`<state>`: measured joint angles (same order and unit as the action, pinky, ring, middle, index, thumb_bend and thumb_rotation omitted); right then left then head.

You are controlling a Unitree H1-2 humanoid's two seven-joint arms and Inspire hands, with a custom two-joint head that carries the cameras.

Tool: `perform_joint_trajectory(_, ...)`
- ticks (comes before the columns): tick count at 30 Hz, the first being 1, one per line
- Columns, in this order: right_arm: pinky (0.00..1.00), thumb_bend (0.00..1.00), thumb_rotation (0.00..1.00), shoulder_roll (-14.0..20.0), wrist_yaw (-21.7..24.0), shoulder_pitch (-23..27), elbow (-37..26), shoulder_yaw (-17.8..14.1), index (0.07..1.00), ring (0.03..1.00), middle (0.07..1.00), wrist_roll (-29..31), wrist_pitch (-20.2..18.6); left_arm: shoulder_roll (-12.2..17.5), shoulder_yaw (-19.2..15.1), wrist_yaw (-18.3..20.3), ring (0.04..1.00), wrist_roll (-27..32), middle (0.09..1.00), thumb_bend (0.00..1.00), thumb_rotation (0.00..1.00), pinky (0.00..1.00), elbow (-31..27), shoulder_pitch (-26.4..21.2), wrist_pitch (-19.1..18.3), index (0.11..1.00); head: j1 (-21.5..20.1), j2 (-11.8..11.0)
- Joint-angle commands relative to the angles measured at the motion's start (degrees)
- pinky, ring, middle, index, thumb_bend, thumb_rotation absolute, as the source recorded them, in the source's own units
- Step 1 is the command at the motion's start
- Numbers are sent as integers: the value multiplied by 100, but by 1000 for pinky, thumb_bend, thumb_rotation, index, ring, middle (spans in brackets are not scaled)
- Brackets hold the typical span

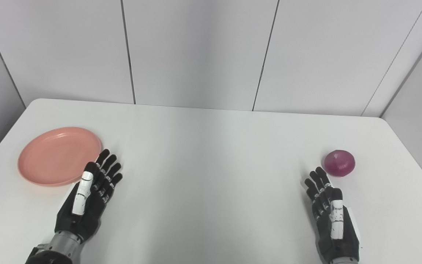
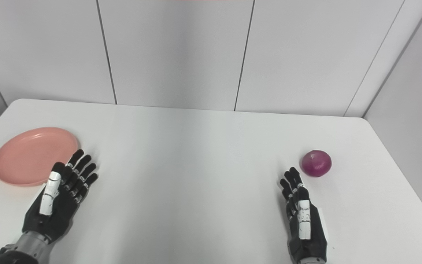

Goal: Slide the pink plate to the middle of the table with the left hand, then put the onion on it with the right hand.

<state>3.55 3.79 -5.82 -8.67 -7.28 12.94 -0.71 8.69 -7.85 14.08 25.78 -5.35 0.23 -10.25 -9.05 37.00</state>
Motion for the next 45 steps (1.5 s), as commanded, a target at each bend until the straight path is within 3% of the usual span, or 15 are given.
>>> perform_joint_trajectory(1,988,864,934,-19,30,-63,187,12,957,942,943,33,51,1,-8,-25,993,-28,1000,707,818,1000,-51,-115,53,1000,16,-11)
perform_joint_trajectory(45,978,857,931,19,35,-68,192,-17,953,942,939,37,89,-40,12,-39,997,-40,1000,703,823,1000,-112,-78,61,1000,143,-28)
